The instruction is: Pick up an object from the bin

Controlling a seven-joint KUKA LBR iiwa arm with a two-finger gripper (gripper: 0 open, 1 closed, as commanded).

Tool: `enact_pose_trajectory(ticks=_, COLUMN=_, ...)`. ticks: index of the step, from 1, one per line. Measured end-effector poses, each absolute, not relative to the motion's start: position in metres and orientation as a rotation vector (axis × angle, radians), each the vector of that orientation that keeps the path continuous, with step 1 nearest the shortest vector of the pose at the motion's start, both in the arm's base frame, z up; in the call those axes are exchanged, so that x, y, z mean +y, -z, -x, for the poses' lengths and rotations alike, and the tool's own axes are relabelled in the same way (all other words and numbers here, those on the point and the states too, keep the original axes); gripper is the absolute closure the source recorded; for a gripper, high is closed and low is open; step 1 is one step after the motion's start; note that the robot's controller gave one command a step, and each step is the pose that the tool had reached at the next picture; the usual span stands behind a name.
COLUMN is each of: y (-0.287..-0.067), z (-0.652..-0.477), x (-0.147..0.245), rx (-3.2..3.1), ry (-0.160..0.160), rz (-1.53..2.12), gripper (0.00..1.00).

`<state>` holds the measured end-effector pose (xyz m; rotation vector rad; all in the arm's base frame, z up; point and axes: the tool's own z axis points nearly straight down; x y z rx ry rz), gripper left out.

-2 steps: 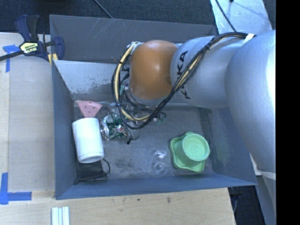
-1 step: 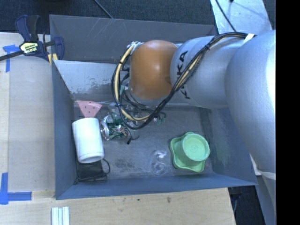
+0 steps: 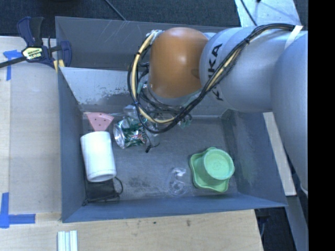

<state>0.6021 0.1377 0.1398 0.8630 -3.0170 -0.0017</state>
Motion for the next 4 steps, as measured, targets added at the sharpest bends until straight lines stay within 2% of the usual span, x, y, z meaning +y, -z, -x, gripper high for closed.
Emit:
enact_pose_trajectory(ticks=1, y=-0.138, z=-0.590, x=0.120, rx=-3.025, ry=-0.002, rz=-0.908, gripper=1.00)
enact_pose_trajectory(ticks=2, y=-0.147, z=-0.583, x=0.102, rx=-2.993, ry=0.004, rz=-0.912, gripper=1.00)
enact_pose_trajectory(ticks=3, y=-0.141, z=-0.595, x=0.121, rx=-3.021, ry=-0.004, rz=-0.929, gripper=1.00)
enact_pose_trajectory(ticks=4, y=-0.158, z=-0.595, x=0.103, rx=-2.982, ry=0.005, rz=-0.959, gripper=1.00)
